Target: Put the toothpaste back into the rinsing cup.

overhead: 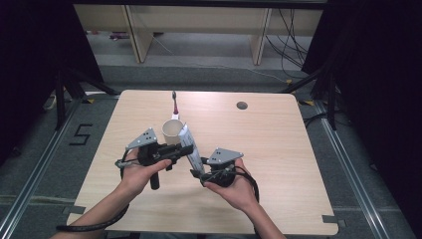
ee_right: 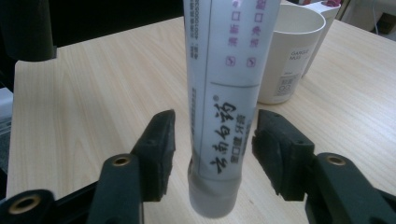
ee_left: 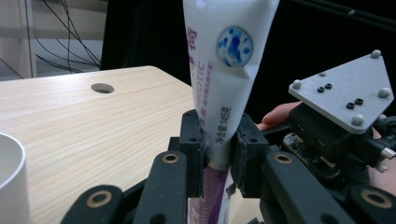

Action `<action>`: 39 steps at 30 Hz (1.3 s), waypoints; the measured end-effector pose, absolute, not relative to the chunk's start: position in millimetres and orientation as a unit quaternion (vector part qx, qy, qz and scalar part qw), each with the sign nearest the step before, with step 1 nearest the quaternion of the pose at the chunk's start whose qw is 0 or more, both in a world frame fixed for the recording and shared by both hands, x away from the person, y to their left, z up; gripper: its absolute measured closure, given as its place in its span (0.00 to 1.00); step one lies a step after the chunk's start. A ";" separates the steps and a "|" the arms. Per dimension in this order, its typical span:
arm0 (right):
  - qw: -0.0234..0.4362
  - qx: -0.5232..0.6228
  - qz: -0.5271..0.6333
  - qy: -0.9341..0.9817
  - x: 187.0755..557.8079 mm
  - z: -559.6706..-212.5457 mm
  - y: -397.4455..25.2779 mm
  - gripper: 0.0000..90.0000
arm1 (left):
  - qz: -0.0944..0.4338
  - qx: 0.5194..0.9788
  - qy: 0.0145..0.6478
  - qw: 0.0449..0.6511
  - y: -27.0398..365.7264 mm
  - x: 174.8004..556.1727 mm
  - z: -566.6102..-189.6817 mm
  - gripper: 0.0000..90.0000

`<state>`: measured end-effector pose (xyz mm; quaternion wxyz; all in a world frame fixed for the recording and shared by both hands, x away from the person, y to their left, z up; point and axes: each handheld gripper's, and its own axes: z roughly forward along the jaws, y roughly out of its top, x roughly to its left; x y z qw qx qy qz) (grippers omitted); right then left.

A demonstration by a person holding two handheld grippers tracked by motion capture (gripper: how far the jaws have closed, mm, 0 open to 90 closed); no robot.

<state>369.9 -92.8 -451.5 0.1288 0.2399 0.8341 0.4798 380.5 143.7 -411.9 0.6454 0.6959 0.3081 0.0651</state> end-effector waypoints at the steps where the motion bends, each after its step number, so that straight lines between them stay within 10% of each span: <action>1: 0.130 0.244 0.482 0.831 369.7 -451.9 -93.0 0.50 | 0.068 0.696 0.310 0.644 144.1 380.2 -411.5 0.85; 39: 0.179 0.318 0.501 0.785 369.0 -474.7 -149.1 0.43 | 0.176 0.699 0.317 0.617 177.5 393.3 -387.4 0.85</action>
